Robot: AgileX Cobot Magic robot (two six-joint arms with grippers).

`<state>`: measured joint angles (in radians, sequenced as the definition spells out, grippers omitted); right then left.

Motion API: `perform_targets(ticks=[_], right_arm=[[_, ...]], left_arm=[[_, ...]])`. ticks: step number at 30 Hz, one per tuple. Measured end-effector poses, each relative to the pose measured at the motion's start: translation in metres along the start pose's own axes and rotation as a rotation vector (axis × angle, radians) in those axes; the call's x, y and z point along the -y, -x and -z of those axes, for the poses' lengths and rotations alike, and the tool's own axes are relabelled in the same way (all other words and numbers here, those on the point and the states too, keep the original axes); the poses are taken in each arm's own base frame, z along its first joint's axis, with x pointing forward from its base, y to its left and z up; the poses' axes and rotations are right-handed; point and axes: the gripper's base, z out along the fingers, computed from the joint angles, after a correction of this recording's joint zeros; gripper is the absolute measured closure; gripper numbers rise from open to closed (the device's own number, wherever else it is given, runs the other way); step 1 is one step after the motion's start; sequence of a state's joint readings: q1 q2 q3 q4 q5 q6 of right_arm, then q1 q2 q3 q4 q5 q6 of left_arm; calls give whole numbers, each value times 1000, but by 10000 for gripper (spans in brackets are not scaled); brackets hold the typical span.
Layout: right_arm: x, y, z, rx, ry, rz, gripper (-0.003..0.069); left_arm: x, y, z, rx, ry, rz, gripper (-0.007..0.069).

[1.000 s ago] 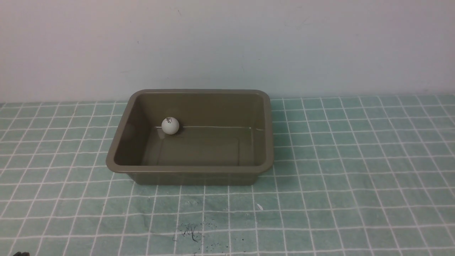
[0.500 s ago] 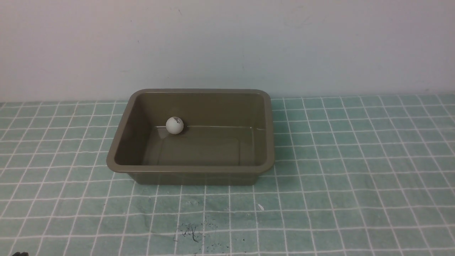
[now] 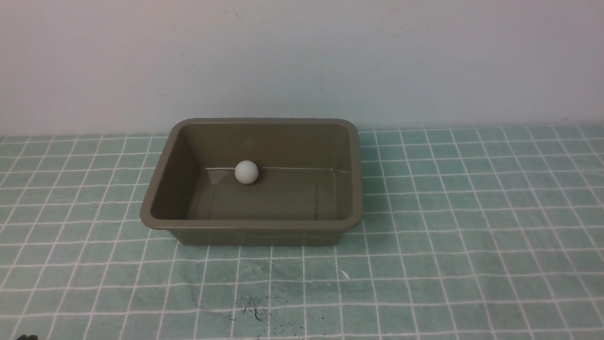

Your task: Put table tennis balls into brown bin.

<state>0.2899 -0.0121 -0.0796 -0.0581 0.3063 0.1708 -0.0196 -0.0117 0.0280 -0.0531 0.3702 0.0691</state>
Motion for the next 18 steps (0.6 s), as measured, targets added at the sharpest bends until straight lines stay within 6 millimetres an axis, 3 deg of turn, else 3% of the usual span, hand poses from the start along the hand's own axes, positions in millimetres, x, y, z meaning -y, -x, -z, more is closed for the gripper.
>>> perform_targets(ticks=[4,18], right_arm=[[16,-39,-3,-164,-241,-14,672],[20,-39,-2,-155,-307,-13,672]], left_arm=[[0,0,0,-1,0,0,629],[0,0,0,-1,0,0,629]])
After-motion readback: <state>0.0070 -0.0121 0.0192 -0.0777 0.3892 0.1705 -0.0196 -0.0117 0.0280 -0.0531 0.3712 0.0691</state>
